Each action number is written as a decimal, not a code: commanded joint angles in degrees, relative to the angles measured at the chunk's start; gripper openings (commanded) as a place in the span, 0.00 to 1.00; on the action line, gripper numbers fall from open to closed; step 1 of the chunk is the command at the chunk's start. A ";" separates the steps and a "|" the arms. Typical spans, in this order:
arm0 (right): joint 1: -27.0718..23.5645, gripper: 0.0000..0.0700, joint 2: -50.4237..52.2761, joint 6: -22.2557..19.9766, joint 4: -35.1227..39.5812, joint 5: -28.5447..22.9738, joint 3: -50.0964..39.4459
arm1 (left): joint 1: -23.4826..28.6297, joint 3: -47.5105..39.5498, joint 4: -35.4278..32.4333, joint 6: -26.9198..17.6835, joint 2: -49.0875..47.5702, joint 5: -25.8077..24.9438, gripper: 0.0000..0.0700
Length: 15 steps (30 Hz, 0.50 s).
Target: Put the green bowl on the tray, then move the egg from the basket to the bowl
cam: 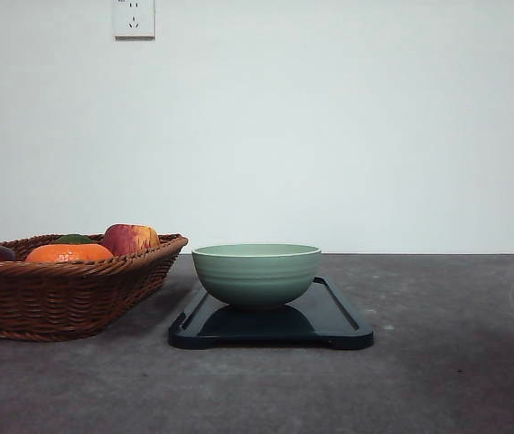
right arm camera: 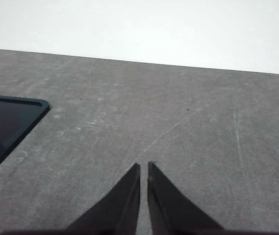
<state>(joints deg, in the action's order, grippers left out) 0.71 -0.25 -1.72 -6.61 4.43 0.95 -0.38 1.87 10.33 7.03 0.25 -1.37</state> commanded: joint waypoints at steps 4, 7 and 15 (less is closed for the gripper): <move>0.00 0.03 0.04 -0.46 0.61 0.00 -0.24 | 0.00 -1.07 0.37 -0.52 -0.04 0.11 0.00; 0.00 0.03 0.04 -0.46 0.61 0.00 -0.26 | 0.00 -1.07 0.37 -0.52 -0.04 0.11 0.00; 0.00 0.03 0.04 -0.46 0.61 -0.02 -0.24 | 0.00 -1.07 0.37 -0.52 -0.04 0.11 0.00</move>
<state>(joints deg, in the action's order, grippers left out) 0.71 -0.25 -1.72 -6.61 4.43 0.95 -0.38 1.87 10.33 7.03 0.25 -1.37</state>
